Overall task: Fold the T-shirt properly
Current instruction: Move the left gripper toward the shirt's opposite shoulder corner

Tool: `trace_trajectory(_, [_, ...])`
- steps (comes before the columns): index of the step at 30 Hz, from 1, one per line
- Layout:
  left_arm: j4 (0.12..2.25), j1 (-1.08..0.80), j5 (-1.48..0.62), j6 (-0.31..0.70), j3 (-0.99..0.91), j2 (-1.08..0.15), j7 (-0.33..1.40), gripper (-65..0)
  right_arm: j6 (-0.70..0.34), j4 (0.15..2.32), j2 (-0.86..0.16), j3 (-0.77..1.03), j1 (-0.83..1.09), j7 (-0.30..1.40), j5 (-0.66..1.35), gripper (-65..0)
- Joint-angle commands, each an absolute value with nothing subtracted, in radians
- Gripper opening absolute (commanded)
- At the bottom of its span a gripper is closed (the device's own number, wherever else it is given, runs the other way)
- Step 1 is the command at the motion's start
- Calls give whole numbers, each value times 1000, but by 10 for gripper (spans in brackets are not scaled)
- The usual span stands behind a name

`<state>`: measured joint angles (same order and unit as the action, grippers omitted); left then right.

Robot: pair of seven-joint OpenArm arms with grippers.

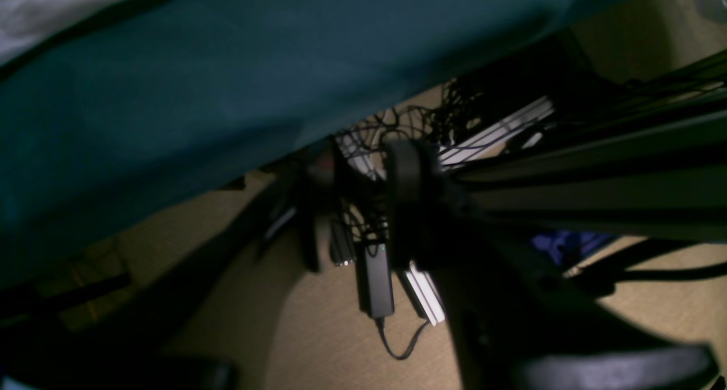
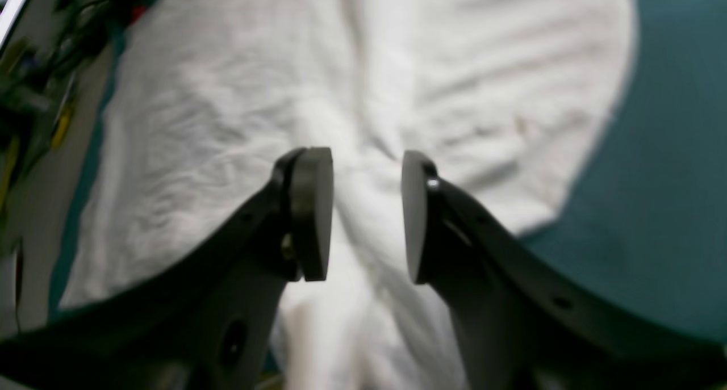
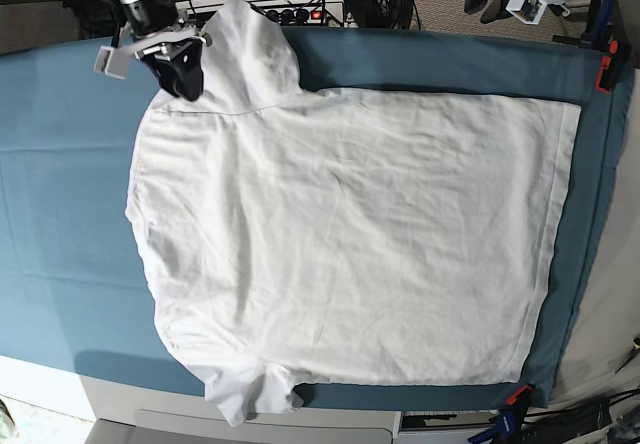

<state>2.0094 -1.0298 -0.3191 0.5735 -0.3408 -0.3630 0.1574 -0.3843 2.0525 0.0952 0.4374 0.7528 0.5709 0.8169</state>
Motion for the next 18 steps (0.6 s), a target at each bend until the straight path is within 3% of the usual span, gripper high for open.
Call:
trace_trajectory(1, [2023, -1044, -329, 577, -345, -369, 136, -475, -392, 2050, 103, 459, 762, 568, 861, -439])
trace_trajectory(5, [2023, -1044, -307, 577, -345, -370, 143, -475, -426, 2010, 123, 545, 762, 631, 976, -439])
trace_trajectory(18, [2023, -1044, -307, 577, -345, -419, 151, -475, -387, 1840, 138, 635, 738, 642, 1037, -439])
